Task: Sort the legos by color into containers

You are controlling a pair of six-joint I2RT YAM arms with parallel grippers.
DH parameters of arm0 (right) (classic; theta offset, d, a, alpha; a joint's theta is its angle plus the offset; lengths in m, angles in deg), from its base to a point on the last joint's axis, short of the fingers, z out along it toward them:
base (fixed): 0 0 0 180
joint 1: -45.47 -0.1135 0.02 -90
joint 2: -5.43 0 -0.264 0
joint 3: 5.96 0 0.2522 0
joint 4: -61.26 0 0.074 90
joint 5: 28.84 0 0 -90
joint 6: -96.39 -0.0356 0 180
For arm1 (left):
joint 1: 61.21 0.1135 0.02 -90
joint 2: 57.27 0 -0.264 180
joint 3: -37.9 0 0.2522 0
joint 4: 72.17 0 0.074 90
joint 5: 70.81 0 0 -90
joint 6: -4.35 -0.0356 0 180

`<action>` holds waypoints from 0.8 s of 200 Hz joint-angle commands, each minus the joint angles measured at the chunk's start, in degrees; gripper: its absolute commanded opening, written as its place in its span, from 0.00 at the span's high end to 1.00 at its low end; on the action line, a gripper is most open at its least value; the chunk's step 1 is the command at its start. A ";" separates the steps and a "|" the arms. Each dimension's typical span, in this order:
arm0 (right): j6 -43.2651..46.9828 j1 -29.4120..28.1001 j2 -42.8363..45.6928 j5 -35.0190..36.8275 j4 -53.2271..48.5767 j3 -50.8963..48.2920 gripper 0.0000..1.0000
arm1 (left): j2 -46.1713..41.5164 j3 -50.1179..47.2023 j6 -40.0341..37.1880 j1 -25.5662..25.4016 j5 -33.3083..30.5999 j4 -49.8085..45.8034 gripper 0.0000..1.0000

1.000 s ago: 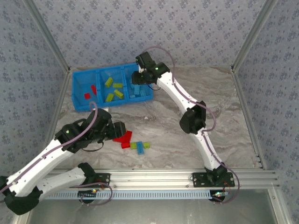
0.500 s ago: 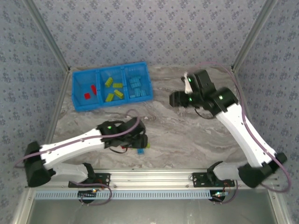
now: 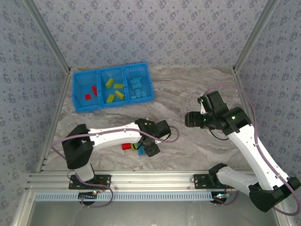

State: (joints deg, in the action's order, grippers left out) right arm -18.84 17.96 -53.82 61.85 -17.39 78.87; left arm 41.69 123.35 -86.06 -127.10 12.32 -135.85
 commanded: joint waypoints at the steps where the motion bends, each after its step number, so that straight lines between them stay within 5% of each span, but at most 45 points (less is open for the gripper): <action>1: -1.10 0.44 0.08 0.74 -2.41 1.32 0.23 | 2.46 1.71 -8.79 1.65 0.57 -0.47 0.40; 81: -0.04 0.78 0.71 0.53 -5.43 2.04 0.21 | 9.15 1.57 -9.79 4.19 7.32 2.56 0.65; 109: -0.23 0.78 0.68 -0.96 -5.61 1.80 0.20 | 10.55 2.12 -9.93 4.47 7.64 2.14 0.81; 160: 0.27 0.78 1.59 -12.94 -3.75 0.50 0.20 | 4.13 4.44 -6.35 5.98 5.36 1.97 0.92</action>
State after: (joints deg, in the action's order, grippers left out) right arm -18.64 18.40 -53.80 56.82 -21.21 79.30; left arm 50.59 124.61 -94.78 -122.49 18.51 -133.70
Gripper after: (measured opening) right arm 0.798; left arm 0.213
